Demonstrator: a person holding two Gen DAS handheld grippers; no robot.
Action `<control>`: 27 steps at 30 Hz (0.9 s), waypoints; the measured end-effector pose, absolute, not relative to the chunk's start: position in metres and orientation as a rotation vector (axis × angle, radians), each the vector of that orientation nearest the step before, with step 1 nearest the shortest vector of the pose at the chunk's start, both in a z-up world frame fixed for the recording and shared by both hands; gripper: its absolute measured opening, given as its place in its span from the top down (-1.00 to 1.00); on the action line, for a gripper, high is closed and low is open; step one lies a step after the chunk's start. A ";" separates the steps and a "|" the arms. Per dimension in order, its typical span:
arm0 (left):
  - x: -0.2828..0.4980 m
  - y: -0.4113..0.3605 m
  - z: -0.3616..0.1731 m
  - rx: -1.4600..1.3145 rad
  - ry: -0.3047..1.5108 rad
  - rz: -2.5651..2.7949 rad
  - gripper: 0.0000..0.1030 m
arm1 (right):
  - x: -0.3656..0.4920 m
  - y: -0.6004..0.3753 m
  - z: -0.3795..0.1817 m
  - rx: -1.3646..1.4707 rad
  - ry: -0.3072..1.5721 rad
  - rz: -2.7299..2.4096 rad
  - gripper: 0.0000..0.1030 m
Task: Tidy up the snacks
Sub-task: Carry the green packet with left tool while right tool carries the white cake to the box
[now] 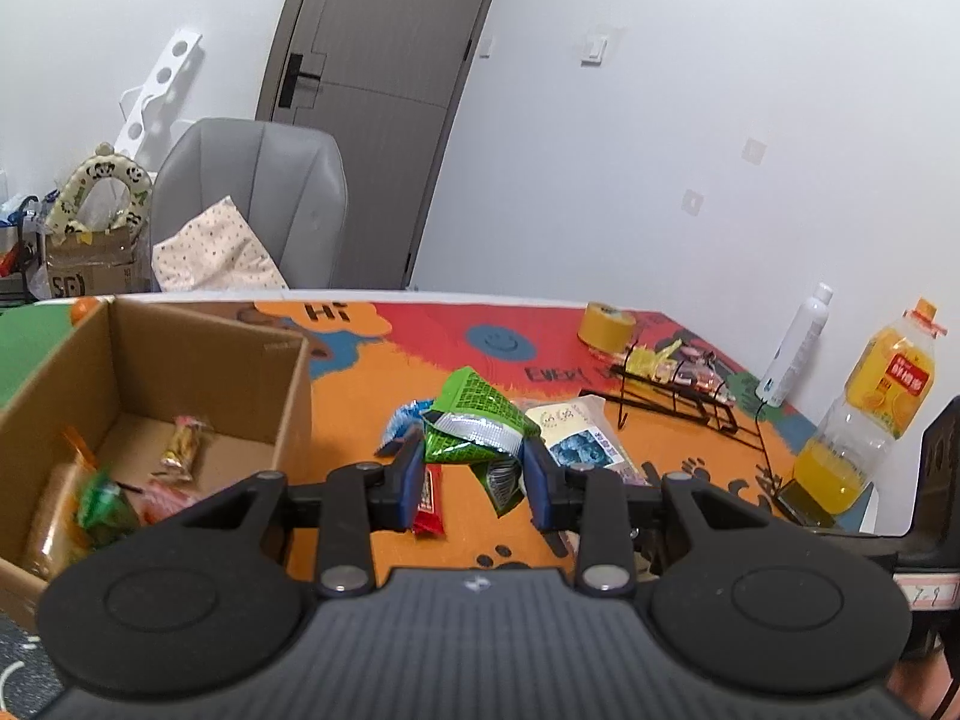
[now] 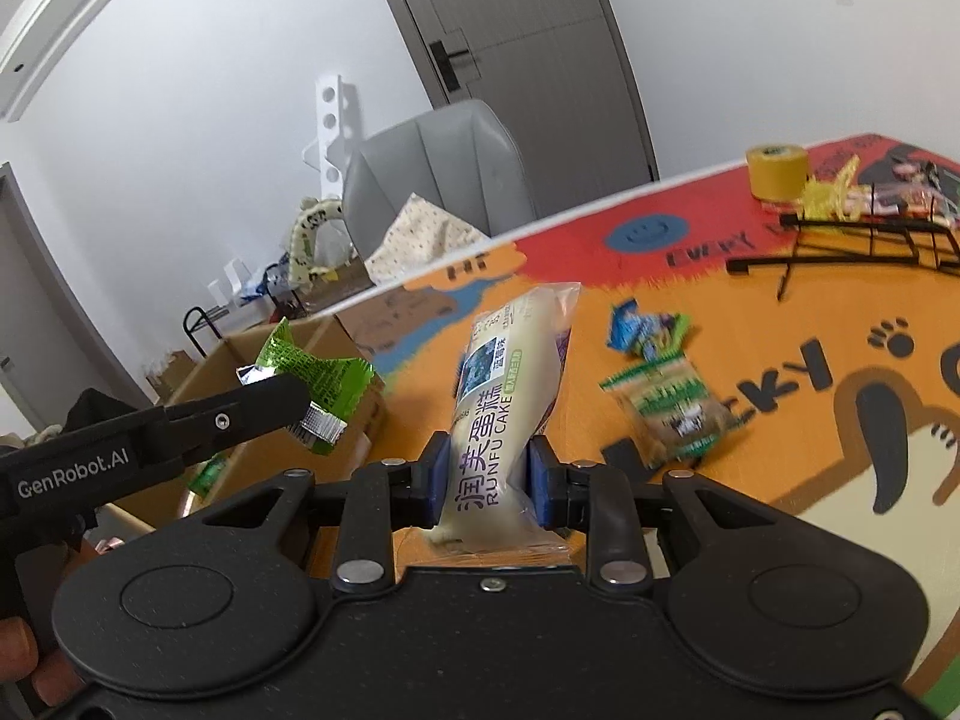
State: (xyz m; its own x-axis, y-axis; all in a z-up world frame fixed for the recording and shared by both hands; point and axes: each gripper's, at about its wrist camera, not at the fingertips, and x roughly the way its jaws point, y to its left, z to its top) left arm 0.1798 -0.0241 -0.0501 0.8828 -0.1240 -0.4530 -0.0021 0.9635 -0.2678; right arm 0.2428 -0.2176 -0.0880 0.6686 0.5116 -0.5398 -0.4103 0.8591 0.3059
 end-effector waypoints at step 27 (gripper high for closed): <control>0.144 0.058 -0.026 -0.329 0.399 0.085 0.35 | 0.234 -0.150 -0.045 0.133 0.568 0.644 0.50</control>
